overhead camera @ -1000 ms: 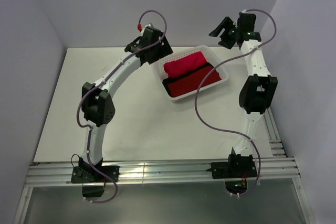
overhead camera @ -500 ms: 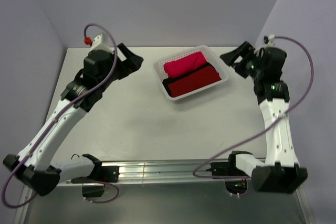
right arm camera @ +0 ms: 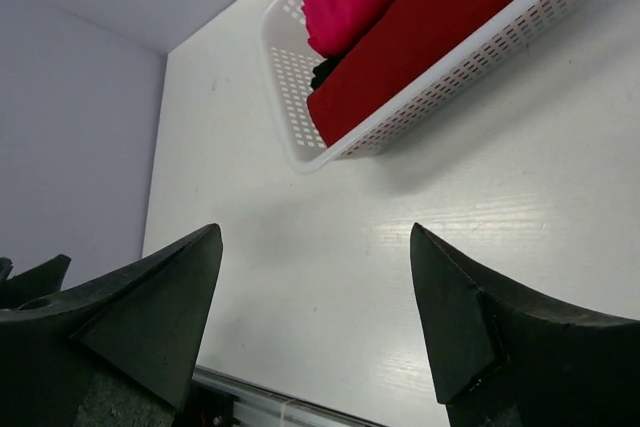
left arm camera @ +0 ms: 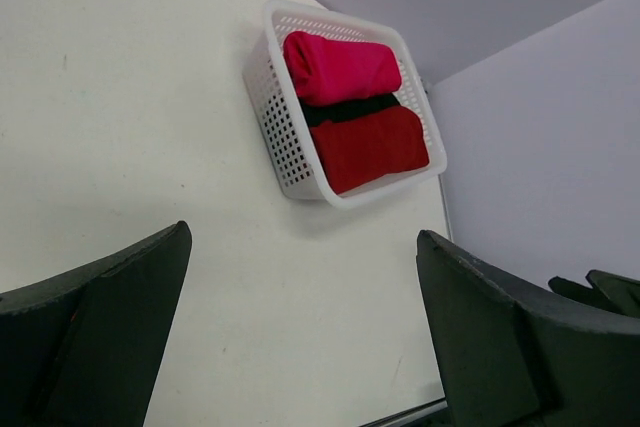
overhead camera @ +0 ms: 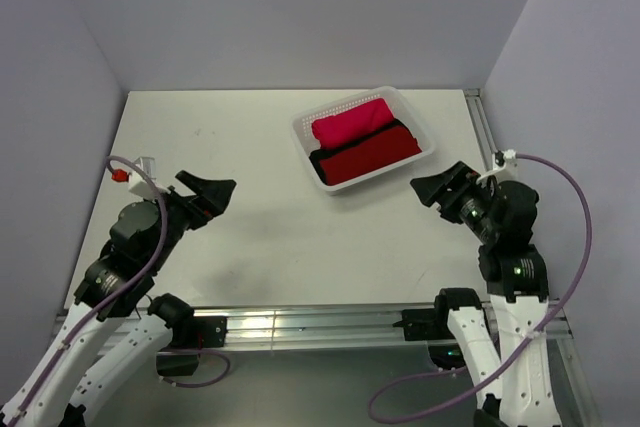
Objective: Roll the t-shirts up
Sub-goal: Place the rolled tshirt into the container
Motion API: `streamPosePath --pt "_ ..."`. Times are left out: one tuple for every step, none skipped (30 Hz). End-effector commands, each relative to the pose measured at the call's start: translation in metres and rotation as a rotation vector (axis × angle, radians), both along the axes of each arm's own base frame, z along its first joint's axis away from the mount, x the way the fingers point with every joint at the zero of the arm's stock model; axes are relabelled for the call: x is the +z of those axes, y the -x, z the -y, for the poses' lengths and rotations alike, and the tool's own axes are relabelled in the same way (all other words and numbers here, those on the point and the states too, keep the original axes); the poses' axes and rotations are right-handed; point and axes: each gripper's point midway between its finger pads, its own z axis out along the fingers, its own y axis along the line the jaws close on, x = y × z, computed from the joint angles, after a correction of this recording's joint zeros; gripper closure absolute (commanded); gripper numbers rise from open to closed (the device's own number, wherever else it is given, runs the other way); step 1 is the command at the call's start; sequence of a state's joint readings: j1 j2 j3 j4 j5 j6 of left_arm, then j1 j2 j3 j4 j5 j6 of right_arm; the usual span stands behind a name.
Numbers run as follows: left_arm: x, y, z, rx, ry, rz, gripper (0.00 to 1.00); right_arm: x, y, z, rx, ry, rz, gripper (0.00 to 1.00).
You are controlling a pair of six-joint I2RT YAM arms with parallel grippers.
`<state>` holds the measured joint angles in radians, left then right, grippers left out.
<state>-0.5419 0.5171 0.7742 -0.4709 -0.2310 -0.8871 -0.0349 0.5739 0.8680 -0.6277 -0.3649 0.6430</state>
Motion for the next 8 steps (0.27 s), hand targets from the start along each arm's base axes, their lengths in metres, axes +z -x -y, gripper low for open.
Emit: streamPosePath --pt "0.005 0.003 -0.002 0.008 0.039 0.028 0.01 0.004 0.019 -0.003 0.011 -0.006 0.039 0.17" --pt "-0.005 0.005 -0.003 0.006 0.025 -0.005 0.01 -0.003 0.023 -0.004 0.009 -0.013 0.017 0.17" --pt "-0.008 0.006 -0.003 0.004 0.023 -0.019 0.0 -0.003 0.028 -0.005 0.011 -0.026 0.025 0.17" --pt "-0.012 0.007 -0.003 0.004 0.019 -0.032 0.0 -0.009 0.03 -0.006 0.013 -0.03 0.01 0.17" --pt "-0.016 0.008 -0.002 0.001 0.015 -0.04 0.0 -0.009 0.033 -0.007 0.018 -0.037 0.013 0.17" --pt "-0.019 0.008 -0.002 -0.001 0.014 -0.05 0.0 -0.009 0.036 -0.008 0.025 -0.04 0.022 0.17" --pt "-0.021 0.009 -0.002 -0.001 0.017 -0.054 0.0 -0.012 0.037 -0.008 0.025 -0.041 0.013 0.17" --pt "-0.024 0.009 -0.002 -0.001 0.019 -0.056 0.0 -0.014 0.038 -0.007 0.015 -0.038 0.005 0.16"
